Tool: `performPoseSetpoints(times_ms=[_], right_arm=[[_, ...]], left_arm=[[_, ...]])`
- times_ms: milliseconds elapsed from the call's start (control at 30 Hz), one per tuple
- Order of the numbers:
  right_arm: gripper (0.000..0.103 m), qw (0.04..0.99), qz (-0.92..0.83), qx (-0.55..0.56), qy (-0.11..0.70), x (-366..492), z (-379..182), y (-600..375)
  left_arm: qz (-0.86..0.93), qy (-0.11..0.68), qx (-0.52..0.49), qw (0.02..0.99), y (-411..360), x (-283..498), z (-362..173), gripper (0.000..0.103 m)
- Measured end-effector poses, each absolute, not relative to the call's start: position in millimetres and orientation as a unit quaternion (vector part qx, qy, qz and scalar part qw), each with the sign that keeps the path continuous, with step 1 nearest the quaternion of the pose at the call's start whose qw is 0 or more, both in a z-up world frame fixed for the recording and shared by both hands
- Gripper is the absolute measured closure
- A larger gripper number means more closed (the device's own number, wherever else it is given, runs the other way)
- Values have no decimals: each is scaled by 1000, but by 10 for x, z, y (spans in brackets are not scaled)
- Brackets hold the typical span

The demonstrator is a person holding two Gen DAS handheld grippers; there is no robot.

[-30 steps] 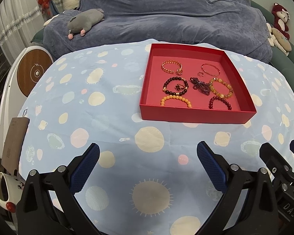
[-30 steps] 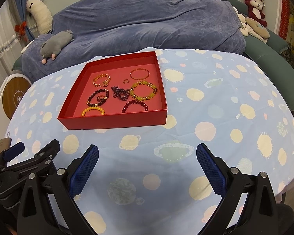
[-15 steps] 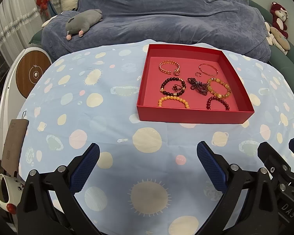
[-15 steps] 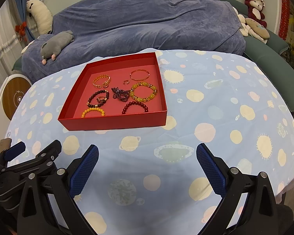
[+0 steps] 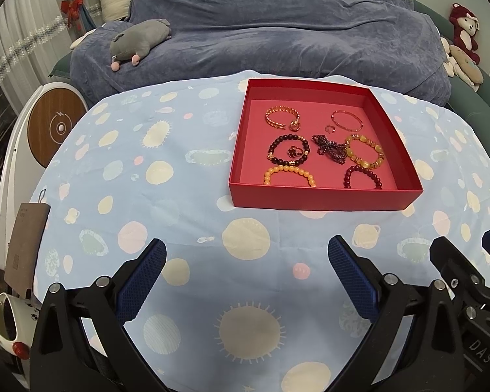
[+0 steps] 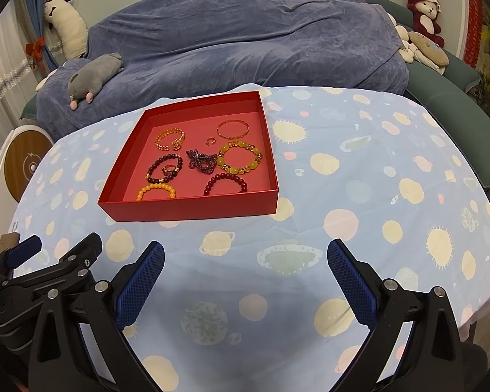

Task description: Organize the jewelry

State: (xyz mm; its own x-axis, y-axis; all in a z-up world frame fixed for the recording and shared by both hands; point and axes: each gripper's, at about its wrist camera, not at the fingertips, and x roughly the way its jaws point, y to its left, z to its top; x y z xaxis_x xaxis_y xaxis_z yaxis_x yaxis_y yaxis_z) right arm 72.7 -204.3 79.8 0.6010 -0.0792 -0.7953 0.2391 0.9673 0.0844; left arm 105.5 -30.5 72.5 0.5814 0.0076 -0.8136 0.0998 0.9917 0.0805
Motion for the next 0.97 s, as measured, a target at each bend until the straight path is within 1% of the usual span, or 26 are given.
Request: performPoseSetpoints(times_ms=[967], right_arm=[[7, 890, -95, 95, 435, 741, 855, -2063]], left_arm=[[-39, 449, 64, 891, -318, 1043, 751, 8]])
